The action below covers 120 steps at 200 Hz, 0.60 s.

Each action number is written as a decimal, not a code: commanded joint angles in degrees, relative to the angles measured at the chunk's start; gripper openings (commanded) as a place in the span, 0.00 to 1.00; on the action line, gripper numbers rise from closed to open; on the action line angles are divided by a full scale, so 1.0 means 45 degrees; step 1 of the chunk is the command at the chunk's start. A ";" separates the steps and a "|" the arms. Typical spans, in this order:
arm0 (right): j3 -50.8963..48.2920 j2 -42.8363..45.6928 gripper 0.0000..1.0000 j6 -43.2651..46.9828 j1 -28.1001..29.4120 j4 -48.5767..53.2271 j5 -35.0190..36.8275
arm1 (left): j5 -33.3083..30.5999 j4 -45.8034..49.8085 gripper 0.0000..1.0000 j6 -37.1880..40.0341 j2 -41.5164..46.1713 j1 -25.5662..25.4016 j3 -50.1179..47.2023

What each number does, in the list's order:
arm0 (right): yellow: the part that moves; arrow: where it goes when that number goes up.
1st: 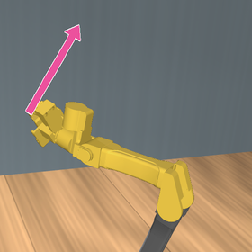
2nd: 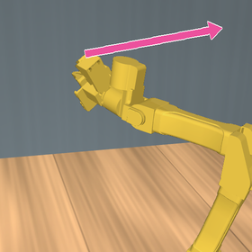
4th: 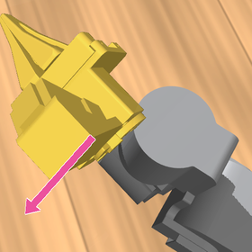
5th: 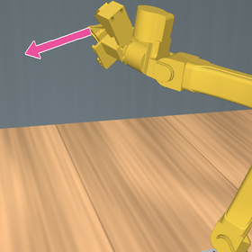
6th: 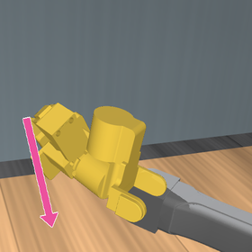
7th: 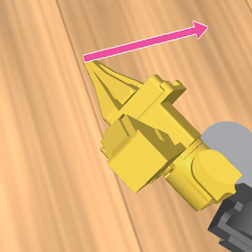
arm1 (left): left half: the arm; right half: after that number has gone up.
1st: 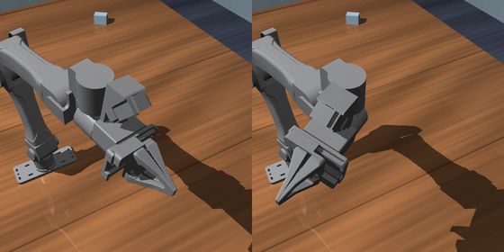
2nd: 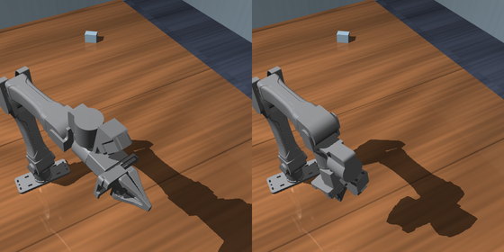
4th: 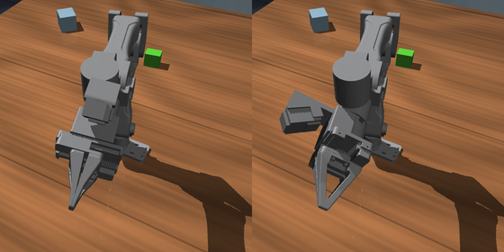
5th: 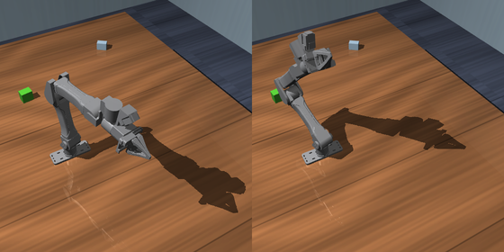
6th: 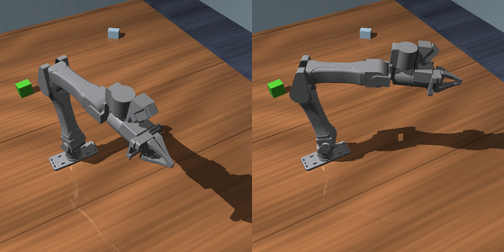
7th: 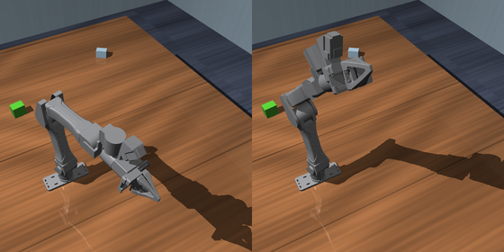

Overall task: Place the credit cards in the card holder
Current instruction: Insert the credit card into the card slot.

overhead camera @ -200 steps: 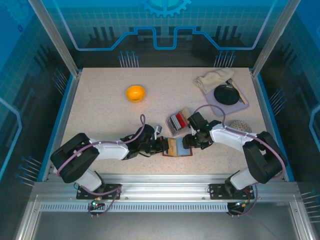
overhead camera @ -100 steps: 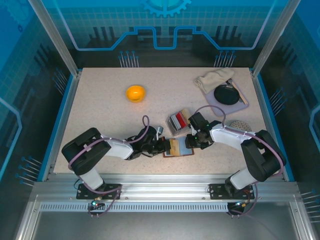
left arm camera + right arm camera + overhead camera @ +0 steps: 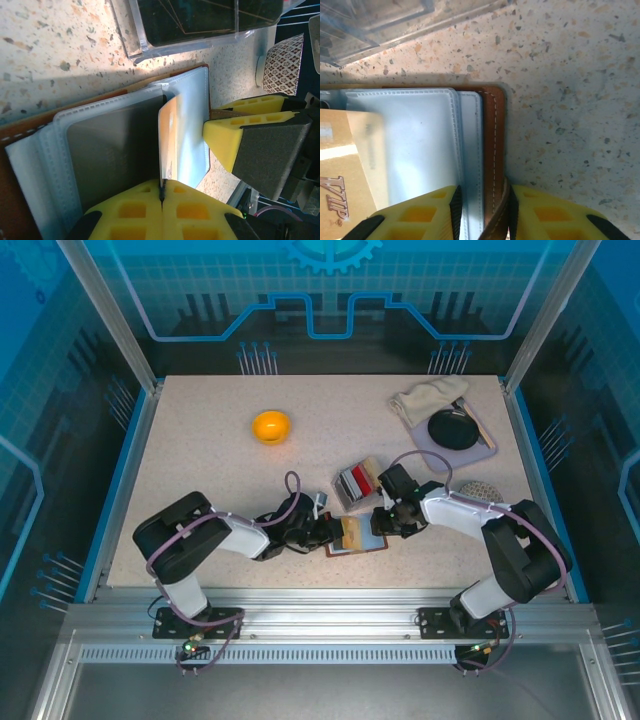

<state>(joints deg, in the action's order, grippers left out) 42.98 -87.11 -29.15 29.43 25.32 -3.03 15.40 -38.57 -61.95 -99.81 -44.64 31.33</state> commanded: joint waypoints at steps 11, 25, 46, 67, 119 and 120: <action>-0.0604 -0.0076 0.29 -0.0470 -0.0034 -0.0331 -0.0987 | -0.0434 -0.0404 0.00 -0.0514 -0.0396 -0.0197 0.0069; -0.0616 -0.0075 0.29 -0.0515 -0.0074 -0.0306 -0.0926 | -0.0644 -0.0368 0.00 -0.0617 -0.0288 -0.0226 -0.0042; -0.0626 -0.0084 0.28 -0.0496 -0.0167 -0.0217 -0.0832 | -0.0913 -0.0166 0.00 -0.0652 0.0066 -0.0221 -0.0283; -0.0611 -0.0095 0.27 -0.0444 -0.0239 -0.0251 -0.1057 | -0.1178 0.0028 0.00 -0.0668 0.0445 -0.0219 -0.0506; -0.0706 -0.0124 0.26 -0.0549 -0.0242 -0.0490 -0.1593 | -0.1455 0.0011 0.00 -0.0823 0.0177 -0.0467 -0.0038; -0.0715 -0.0120 0.26 -0.0552 -0.0246 -0.0490 -0.1602 | -0.1462 -0.0006 0.00 -0.0833 0.0172 -0.0478 -0.0034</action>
<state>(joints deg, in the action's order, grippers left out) 41.45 -86.52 -30.65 28.42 22.72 -6.44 11.53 -39.29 -64.66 -98.10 -45.56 30.06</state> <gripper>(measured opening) 0.267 0.057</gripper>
